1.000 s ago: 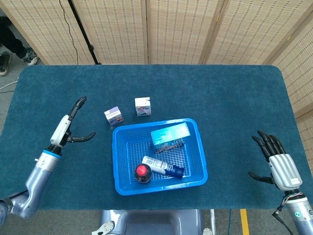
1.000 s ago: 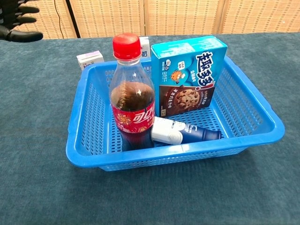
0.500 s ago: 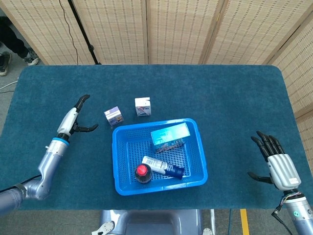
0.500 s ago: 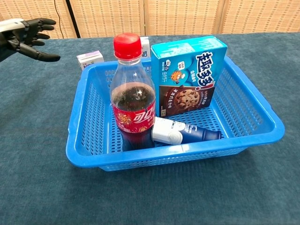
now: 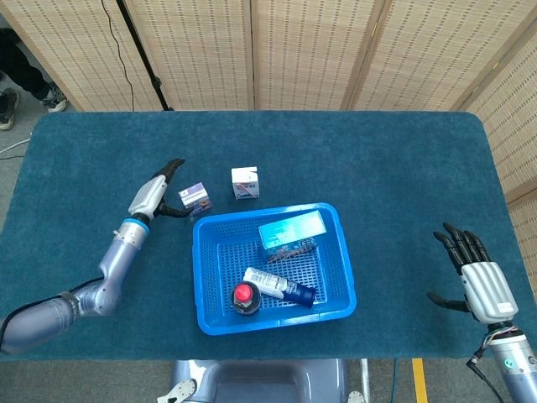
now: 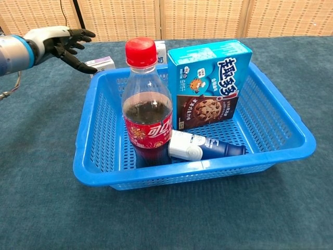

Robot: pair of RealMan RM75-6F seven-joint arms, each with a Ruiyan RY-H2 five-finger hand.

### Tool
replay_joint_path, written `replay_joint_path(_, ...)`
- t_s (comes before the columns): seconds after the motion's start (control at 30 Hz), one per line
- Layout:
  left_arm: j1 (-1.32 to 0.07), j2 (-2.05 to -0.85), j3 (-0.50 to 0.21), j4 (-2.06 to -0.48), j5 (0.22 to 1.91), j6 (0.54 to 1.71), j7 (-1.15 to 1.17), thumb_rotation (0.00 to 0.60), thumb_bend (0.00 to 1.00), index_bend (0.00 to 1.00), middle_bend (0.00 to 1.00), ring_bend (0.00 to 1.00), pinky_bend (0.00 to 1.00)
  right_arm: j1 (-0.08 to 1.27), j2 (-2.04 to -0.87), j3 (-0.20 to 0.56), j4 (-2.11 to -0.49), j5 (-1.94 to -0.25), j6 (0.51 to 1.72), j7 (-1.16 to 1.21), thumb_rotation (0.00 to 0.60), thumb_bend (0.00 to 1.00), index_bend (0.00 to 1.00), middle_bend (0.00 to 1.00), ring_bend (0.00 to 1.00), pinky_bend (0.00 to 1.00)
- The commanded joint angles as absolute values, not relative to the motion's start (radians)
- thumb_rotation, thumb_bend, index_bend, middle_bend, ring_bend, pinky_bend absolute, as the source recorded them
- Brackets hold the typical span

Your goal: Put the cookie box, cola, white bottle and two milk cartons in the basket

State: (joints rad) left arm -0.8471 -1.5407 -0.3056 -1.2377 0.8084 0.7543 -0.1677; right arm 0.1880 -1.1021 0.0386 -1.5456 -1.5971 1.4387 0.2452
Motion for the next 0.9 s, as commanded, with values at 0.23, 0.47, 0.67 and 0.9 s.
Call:
replay_joint_path(0.23, -0.939, -1.637, -0.299, -1.176, 0.594, 0.806, 0.110, 0.600, 0.29, 0.16, 0.16, 0.19, 0.21, 0.192, -1.102, 0.042, -1.538, -1.586, 1.427, 0.252, 0.600, 0.00, 0.07, 0.00, 0.00, 0.04)
replay_joint_path(0.47, -0.937, -1.682, -0.324, -1.147, 0.614, 0.867, 0.124, 0.600, 0.41, 0.44, 0.46, 0.46, 0.45, 0.194, -1.102, 0.042, -1.537, -1.584, 1.421, 0.253, 0.600, 0.00, 0.07, 0.00, 0.00, 0.04)
replay_joint_path(0.67, -0.904, -1.644, -0.346, -1.198, 0.662, 0.890, 0.097, 0.600, 0.44, 0.51, 0.52, 0.52, 0.48, 0.193, -1.100, 0.041, -1.539, -1.586, 1.423, 0.254, 0.600, 0.00, 0.07, 0.00, 0.00, 0.04)
replay_joint_path(0.9, -0.814, -1.494, -0.378, -1.419, 0.837, 0.977, -0.016, 0.600, 0.44, 0.51, 0.52, 0.52, 0.48, 0.191, -1.099, 0.040, -1.545, -1.590, 1.428, 0.253, 0.600, 0.00, 0.07, 0.00, 0.00, 0.04)
